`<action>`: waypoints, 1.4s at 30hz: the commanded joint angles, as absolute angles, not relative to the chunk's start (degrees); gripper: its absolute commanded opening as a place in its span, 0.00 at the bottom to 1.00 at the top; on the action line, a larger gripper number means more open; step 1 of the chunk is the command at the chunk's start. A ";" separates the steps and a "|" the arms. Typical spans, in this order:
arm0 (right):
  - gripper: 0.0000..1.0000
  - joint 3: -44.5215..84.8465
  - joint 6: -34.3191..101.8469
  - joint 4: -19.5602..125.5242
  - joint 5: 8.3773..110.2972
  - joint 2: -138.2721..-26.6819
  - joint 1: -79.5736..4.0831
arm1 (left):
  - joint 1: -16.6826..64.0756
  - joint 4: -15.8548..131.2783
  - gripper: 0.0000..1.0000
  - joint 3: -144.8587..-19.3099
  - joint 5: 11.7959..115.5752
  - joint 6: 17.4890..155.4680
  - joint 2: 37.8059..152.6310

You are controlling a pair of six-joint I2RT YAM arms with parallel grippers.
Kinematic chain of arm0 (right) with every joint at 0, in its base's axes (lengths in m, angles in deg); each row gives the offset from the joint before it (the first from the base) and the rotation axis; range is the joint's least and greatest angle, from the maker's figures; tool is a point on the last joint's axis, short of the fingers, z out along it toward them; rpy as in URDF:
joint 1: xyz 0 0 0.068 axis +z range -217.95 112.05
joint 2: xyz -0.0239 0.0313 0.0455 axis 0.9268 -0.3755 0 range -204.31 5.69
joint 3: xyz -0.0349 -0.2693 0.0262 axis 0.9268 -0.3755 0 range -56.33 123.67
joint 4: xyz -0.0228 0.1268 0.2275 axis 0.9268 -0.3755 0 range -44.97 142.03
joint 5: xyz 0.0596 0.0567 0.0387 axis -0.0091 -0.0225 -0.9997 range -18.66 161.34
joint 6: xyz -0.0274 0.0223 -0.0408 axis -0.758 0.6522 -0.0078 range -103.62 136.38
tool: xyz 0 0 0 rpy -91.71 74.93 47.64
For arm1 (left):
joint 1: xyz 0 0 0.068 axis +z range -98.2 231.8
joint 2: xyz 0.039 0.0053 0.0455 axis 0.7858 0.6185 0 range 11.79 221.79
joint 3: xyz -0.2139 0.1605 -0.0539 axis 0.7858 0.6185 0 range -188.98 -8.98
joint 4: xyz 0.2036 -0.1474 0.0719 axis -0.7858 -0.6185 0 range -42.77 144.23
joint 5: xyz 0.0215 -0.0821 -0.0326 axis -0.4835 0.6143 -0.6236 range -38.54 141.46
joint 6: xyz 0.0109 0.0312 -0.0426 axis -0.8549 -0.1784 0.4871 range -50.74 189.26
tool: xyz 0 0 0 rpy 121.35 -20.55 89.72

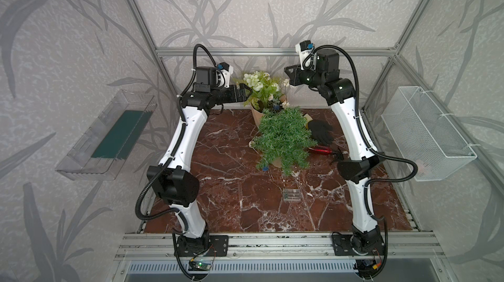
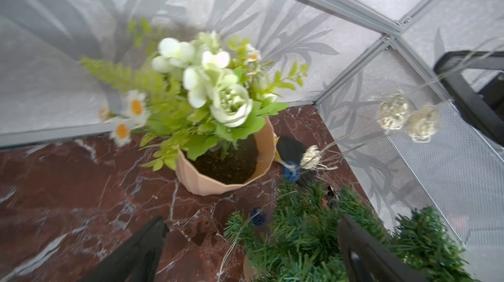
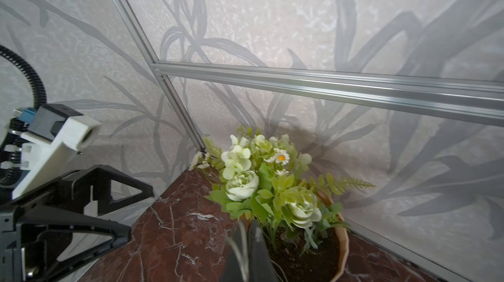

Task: Remove string lights from the small christmas tree
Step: Remove the light string from the Christmas tree.

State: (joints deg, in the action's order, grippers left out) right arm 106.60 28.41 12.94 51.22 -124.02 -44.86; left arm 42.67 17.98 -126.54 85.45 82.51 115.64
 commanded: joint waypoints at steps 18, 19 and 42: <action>0.00 108.63 43.17 25.53 41.93 -126.30 -41.80 | 35.92 20.91 0.99 -137.90 93.51 78.17 129.75; 0.00 108.60 43.46 25.24 41.69 -126.13 -41.61 | 35.57 21.94 1.00 -138.16 93.72 78.81 130.22; 0.52 104.07 42.97 14.73 40.18 -118.71 -45.98 | 36.74 26.10 0.00 -131.27 79.30 90.69 123.81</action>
